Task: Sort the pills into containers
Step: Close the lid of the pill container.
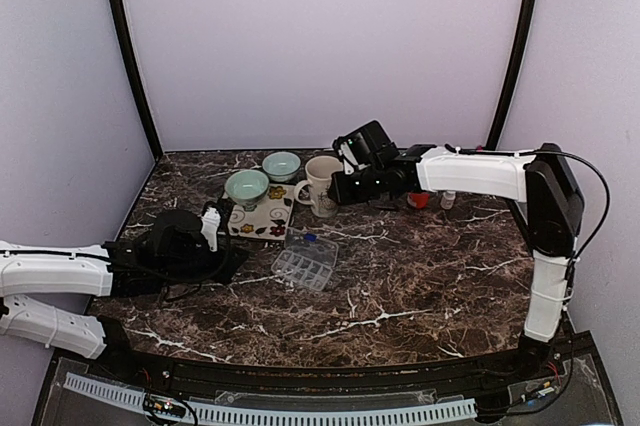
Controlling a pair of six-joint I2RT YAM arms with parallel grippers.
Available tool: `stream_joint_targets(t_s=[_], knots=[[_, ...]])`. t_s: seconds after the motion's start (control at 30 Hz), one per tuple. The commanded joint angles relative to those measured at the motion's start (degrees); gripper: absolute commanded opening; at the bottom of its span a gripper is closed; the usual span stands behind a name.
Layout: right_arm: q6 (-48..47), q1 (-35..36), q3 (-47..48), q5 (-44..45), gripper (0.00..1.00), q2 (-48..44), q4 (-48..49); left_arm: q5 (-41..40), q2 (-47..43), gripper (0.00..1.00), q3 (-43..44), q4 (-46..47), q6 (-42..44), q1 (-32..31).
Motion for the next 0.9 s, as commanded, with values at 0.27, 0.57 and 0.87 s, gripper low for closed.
stream_joint_targets(t_s=[0.27,0.57,0.87], knots=[[1.7,2.9,2.3,-6.2,0.18,3.6,-2.0,13.8,10.0,0.00,0.8,1.8,-2.8,2.9],[2.1,3.9,-1.0,-7.0,0.15,2.4,-1.0,18.5,16.2,0.00,3.8,1.8,-2.3,2.9],[2.7,4.3,-3.6,-7.9,0.13,2.4,0.8,20.7,21.0,0.00,6.5,1.7,-2.2,2.9]])
